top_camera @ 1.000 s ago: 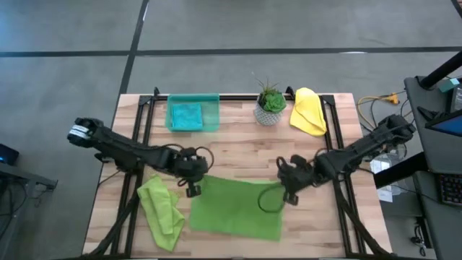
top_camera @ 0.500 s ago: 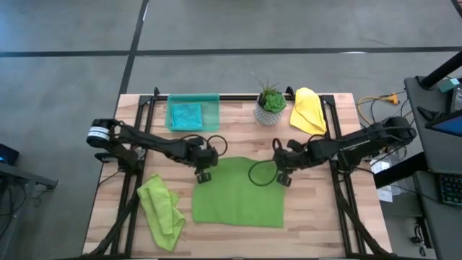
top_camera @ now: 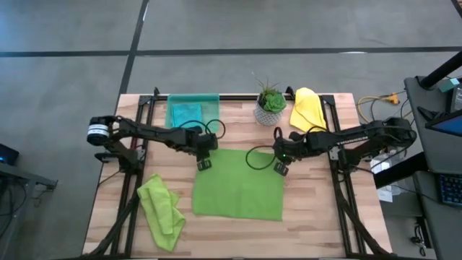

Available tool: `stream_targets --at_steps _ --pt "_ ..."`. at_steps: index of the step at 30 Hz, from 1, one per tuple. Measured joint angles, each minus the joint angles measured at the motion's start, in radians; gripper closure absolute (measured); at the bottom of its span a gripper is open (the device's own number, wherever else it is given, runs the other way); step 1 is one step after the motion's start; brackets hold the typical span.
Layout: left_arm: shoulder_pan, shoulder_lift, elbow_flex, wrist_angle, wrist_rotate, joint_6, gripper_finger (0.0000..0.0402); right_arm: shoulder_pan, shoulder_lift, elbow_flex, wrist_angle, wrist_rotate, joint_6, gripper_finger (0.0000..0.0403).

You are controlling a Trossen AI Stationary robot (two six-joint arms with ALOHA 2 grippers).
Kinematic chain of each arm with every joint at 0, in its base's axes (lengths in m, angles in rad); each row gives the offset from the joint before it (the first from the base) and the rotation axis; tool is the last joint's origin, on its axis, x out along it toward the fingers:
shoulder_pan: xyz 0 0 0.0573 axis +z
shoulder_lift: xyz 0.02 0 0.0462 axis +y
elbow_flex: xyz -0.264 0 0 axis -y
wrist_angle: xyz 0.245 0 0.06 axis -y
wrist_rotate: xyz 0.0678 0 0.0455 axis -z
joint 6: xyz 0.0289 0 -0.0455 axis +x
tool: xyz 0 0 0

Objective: Fold microfiber towels
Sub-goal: Fold the green microfiber cloth

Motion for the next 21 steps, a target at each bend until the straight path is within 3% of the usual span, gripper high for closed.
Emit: stream_targets --at_steps 6,9,13,16,21 --pt "0.057 -0.076 0.004 -0.041 -0.010 0.008 0.0222 -0.042 -0.056 0.001 -0.002 0.002 0.000 0.0289" --pt "0.079 -0.129 0.001 -0.081 0.065 0.009 0.0200 -0.030 -0.122 0.004 0.014 -0.035 -0.019 0.0261" --pt "0.076 -0.206 -0.029 -0.085 0.323 0.009 0.0199 0.043 -0.203 -0.014 0.091 -0.154 -0.009 0.0244" --pt "0.030 -0.257 -0.081 -0.075 0.484 -0.017 0.0208 0.148 -0.243 -0.034 0.155 -0.183 0.042 0.0243" --pt "-0.171 -0.335 -0.219 -0.008 0.536 -0.120 0.0226 0.352 -0.248 -0.102 0.276 -0.114 0.204 0.0255"
